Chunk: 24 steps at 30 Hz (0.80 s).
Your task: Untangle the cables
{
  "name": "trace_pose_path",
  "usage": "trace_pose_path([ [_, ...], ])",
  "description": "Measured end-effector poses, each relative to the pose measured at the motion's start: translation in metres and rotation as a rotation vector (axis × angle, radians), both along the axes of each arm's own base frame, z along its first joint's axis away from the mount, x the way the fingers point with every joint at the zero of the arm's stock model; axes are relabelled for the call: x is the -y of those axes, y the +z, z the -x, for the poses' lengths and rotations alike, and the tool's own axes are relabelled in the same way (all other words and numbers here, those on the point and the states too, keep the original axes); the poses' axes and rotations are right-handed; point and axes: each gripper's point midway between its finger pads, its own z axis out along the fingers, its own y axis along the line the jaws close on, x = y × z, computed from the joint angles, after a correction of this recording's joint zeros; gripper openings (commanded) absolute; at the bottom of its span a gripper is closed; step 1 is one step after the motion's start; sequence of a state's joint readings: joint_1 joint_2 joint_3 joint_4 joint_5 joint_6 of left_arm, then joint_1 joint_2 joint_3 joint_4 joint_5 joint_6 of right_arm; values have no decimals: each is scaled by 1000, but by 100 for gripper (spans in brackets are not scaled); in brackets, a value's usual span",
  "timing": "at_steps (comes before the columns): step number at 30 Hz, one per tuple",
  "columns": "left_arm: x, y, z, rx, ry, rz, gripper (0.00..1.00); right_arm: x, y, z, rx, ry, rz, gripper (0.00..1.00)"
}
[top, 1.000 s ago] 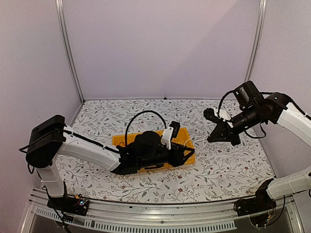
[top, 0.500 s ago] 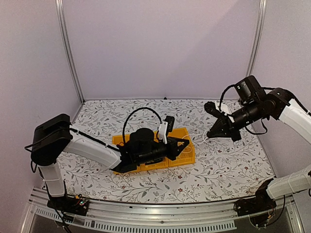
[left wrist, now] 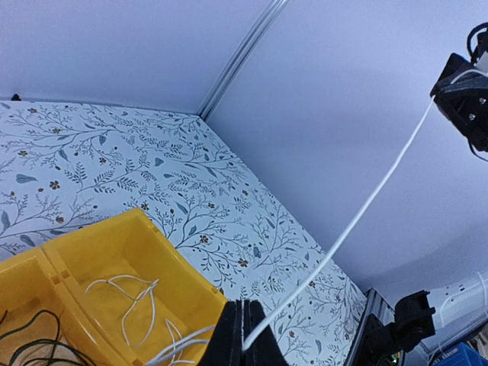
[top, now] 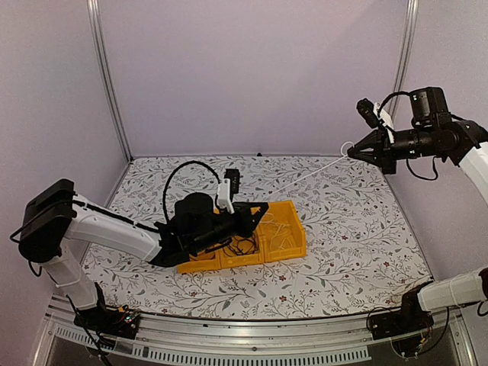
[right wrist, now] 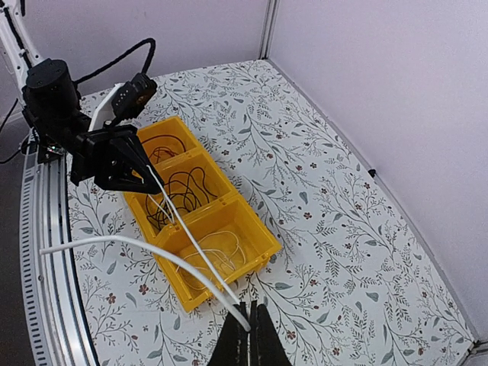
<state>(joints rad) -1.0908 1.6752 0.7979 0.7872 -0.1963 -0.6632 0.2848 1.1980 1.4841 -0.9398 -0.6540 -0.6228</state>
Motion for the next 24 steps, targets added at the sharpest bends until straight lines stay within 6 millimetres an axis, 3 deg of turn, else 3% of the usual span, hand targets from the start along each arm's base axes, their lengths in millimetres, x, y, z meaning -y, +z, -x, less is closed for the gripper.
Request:
trace_pose_path([
  [5, -7, -2, -16, -3, 54, -20, 0, -4, -16, -15, -52, -21, -27, 0],
  [8, -2, -5, -28, -6, 72, -27, 0, -8, -44, -30, -134, -39, -22, 0],
  [13, 24, -11, -44, -6, 66, -28, 0, -24, -97, -45, -268, -36, 26, 0],
  [18, 42, -37, -53, -49, 50, -64, 45, -37, -125, -37, -326, -14, 65, 0],
  [21, 40, -57, -54, -104, 54, -101, 56, -38, -127, -39, -324, -22, 70, 0],
  [24, 37, -63, -56, -120, 59, -119, 61, -37, -133, -44, -322, -37, 77, 0],
])
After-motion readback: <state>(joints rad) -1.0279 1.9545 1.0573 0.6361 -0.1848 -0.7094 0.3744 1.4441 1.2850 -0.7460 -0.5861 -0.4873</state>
